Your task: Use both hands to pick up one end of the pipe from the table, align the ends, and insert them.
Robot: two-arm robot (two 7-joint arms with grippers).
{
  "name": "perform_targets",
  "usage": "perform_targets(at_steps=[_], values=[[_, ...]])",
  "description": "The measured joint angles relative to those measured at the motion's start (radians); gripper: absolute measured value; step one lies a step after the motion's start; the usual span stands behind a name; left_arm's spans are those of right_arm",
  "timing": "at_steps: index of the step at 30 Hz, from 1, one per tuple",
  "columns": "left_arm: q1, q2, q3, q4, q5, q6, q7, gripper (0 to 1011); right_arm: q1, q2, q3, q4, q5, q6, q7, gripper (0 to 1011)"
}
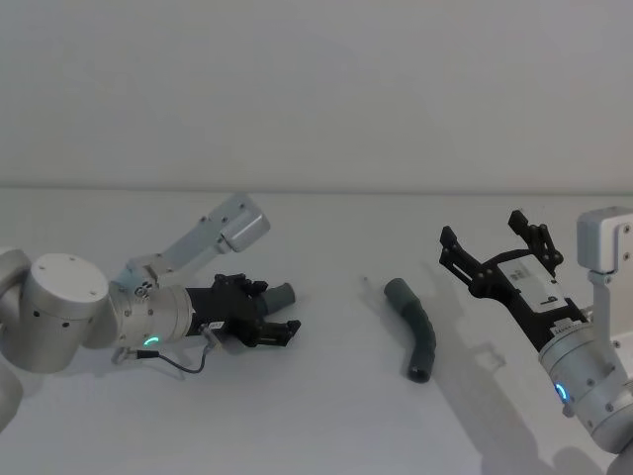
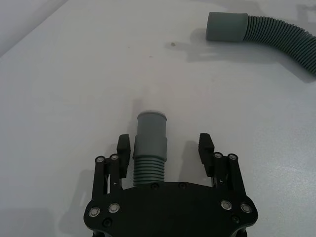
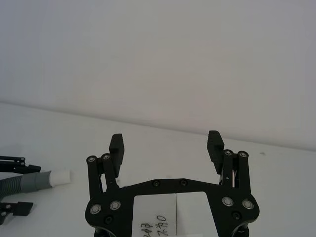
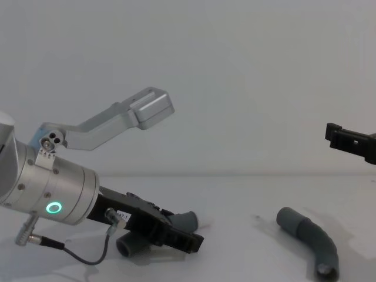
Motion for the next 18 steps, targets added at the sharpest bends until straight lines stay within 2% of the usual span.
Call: perform_targets(at_steps=[4,8,18], values=[[-0.001,-0.001,0.001,0.0,0.003,0.001,0.001,754,0.0,0.0,0.0,0.0,0.0,0.0,0.0,1002],[-0.002,-0.001,0.002,0.001,0.005,0.002,0.001,684,0.0,0.0,0.0,0.0,0.0,0.0,0.0,1001],[-0.003,-0.002,0.003,0.001,0.008,0.003,0.002,618,0.0,0.0,0.0,0.0,0.0,0.0,0.0,1002]])
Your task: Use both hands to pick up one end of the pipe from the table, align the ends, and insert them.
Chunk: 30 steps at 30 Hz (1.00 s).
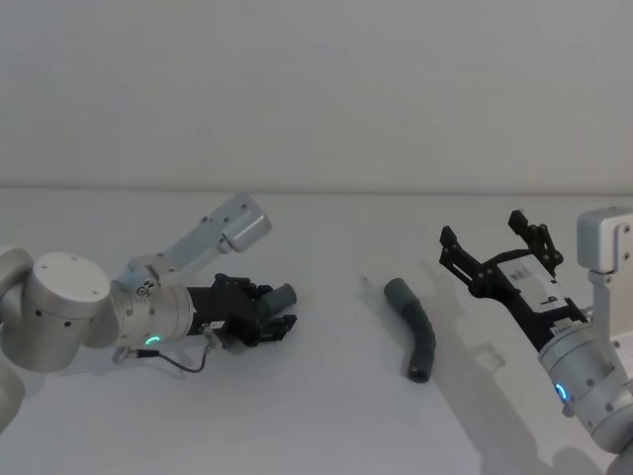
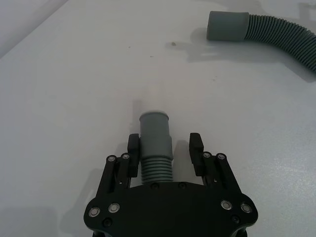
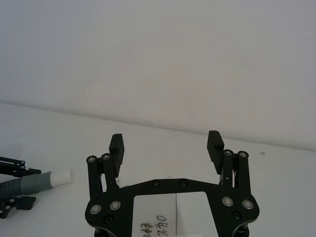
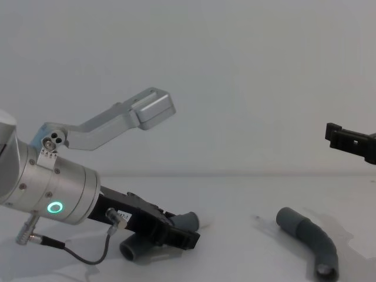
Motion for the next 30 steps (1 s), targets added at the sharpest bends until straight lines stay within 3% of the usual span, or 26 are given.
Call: perform_targets(at_steps=[4,10,21,30], values=[[-0.001,0.0,0.001,0.0,0.001,0.0,0.0,589,0.001,-0.001,0.0,-0.005,0.001,0.011,0.003,1001],[-0.001,0.0,0.001,0.0,0.002,0.001,0.001,547,0.005,0.002,-0.001,-0.031,0.015,0.074,0.014,1002],[-0.001,0.0,0.001,0.0,0.003,0.001,0.001,475,0.017,0.021,-0.012,-0.111,0.051,0.281,0.032,1001],[-0.001,0.0,0.001,0.0,0.003,0.001,0.001,413,0.019,0.019,-0.029,-0.153,0.055,0.387,0.028,1001]])
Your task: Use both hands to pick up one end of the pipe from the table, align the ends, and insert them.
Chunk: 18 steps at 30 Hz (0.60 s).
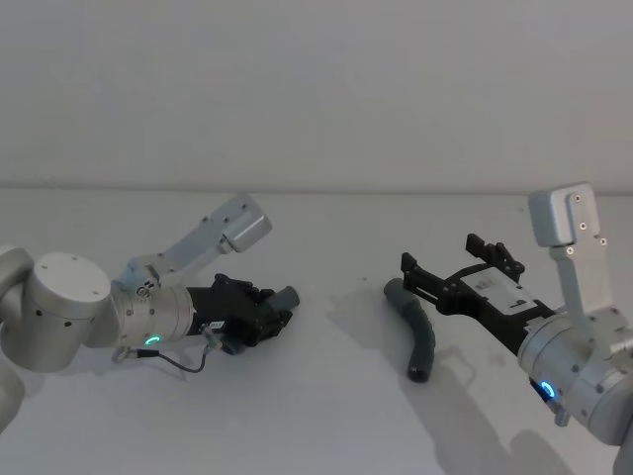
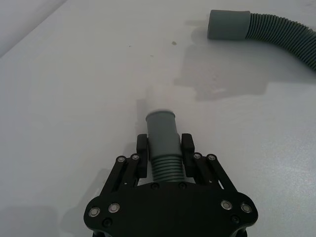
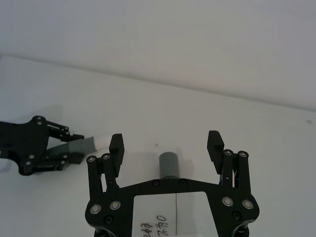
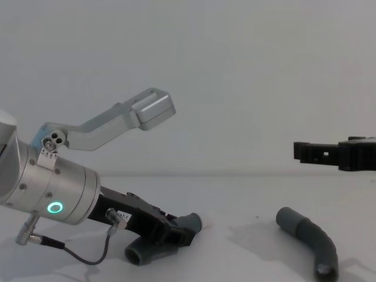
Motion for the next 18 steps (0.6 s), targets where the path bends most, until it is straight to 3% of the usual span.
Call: perform_targets(at_steps=[8,18], values=[[0.0,0.0,0.0,0.0,0.0,0.0,0.0,367,0.009,-0.013,-0.02,0.002,-0.019,0.037,-0.015,1001],[0.0,0.0,0.0,0.0,0.0,0.0,0.0,365,0.02,-0.015,-0.035,0.034,-0.053,0.043,-0.026,1001]])
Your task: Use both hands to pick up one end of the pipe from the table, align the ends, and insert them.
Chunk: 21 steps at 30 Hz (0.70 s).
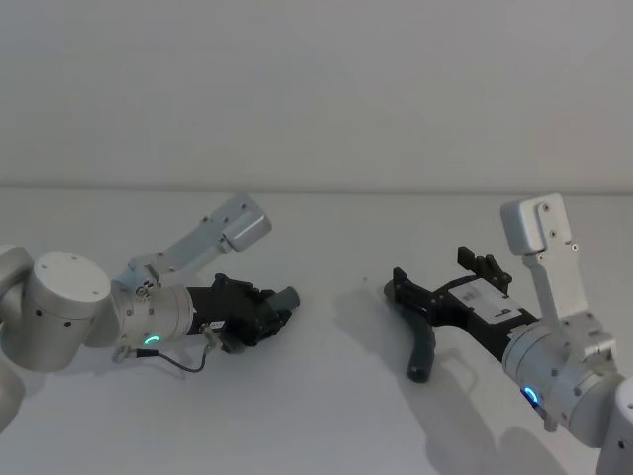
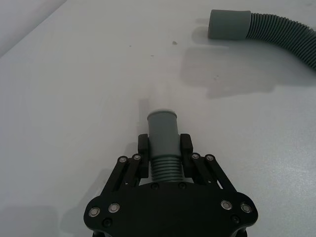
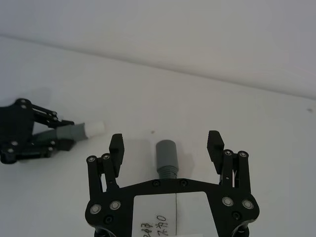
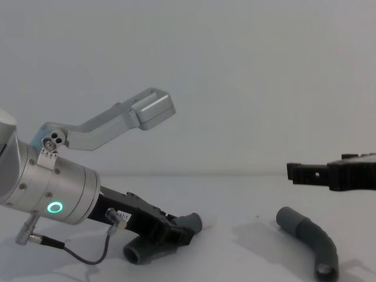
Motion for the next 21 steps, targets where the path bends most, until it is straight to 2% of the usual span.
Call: perform_targets(at_steps=[9,21], values=[[0.0,0.0,0.0,0.0,0.0,0.0,0.0,365,-0.003,0.013,-0.002,0.017,-0.016,0.016,0.008,1001],[0.0,0.0,0.0,0.0,0.0,0.0,0.0,365,-0.015,0.018,0.005,0.019,-0.012,0.055,0.031,1002]])
